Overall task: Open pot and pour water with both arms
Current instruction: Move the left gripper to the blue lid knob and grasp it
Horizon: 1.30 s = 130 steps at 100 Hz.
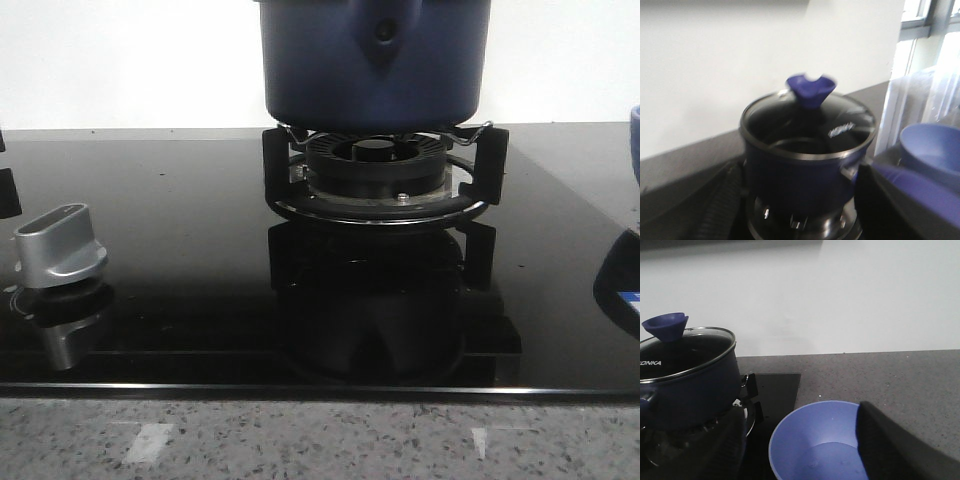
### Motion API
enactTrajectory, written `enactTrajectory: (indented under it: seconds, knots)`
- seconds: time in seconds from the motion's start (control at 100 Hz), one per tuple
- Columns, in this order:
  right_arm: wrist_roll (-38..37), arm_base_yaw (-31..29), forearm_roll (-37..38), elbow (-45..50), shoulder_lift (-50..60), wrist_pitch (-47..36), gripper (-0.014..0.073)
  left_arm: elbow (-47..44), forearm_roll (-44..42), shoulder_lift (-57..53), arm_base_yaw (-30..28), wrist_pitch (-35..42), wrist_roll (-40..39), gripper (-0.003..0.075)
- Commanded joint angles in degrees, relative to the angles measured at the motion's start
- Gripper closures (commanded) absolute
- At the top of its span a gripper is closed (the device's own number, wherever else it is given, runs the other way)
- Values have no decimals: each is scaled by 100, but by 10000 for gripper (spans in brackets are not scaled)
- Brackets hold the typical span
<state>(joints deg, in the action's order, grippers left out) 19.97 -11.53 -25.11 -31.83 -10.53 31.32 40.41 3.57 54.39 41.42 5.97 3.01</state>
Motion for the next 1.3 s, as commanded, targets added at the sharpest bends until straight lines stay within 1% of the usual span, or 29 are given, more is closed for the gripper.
enactTrajectory:
  seconds: [0.0,0.2,0.32,0.42,0.69,1.29]
  knots:
    - [90,-15,-45,-180,-121,-355,160,479,-155,185,157,515,-8,332]
    - [90,-15,-50,-180,-121,-376,160,1190,-357,457,226,-47,-8,334]
    - [90,-15,-50,-155,-121,-376,160,1420,-498,457,226,-597,-8,334]
    - [90,-15,-50,-125,-121,-332,160,1483,-498,457,226,-821,-8,334]
    - [90,-15,-50,-117,-121,-307,160,1492,-598,457,264,-597,3,334]
    - [90,-15,-50,-117,-121,-276,160,1492,-689,457,264,-673,3,334]
